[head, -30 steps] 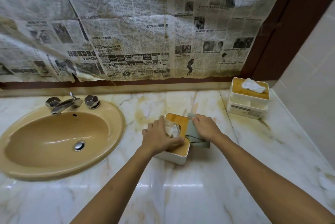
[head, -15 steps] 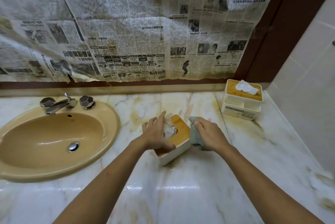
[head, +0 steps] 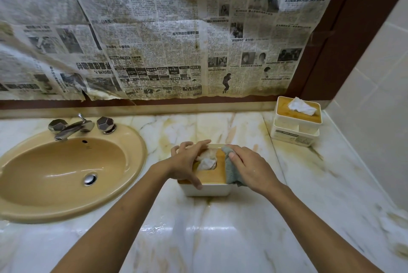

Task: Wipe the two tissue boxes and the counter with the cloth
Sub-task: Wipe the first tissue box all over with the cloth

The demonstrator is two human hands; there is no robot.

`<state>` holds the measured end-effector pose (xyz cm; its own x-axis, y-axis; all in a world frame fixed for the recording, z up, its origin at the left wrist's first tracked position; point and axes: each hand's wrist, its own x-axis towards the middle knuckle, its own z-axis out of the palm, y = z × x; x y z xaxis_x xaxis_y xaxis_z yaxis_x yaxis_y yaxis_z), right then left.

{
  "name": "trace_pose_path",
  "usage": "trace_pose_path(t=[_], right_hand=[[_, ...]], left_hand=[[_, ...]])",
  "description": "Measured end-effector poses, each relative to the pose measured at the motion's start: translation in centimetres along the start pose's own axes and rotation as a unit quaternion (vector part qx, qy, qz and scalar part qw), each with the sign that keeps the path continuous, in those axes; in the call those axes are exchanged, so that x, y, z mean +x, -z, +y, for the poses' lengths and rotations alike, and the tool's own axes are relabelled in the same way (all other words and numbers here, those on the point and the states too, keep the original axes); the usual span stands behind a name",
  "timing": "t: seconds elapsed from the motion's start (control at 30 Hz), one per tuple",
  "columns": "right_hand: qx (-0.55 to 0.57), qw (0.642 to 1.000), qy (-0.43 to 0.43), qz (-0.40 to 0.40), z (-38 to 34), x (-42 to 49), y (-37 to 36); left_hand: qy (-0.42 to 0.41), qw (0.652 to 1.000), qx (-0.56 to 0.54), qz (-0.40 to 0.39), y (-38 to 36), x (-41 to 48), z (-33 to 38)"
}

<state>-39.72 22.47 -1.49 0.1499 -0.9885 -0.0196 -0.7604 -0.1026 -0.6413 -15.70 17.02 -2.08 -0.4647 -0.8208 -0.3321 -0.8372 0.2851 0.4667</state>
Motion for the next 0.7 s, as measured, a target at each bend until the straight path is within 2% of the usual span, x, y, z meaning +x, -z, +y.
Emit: trace_pose_path(t=[0.2,0.37,0.57,0.7], right_hand=[[-0.077,0.995,-0.048,-0.028,0.7,-0.4,-3.6],[-0.140,0.987,-0.080,0.001,0.1,0.0,-5.8],[-0.155,0.982,-0.112,-0.002,-0.9,4.7,-5.2],[-0.154,0.982,-0.111,-0.015,-1.0,4.4,-5.3]], left_hand=[[0.020,1.000,0.017,0.016,-0.4,0.0,-1.3],[0.023,0.999,0.000,0.046,-0.9,-0.1,-1.9],[0.013,0.999,-0.015,0.040,-0.8,-0.1,-2.0],[0.004,0.998,-0.032,0.055,-1.2,-0.4,-2.5]])
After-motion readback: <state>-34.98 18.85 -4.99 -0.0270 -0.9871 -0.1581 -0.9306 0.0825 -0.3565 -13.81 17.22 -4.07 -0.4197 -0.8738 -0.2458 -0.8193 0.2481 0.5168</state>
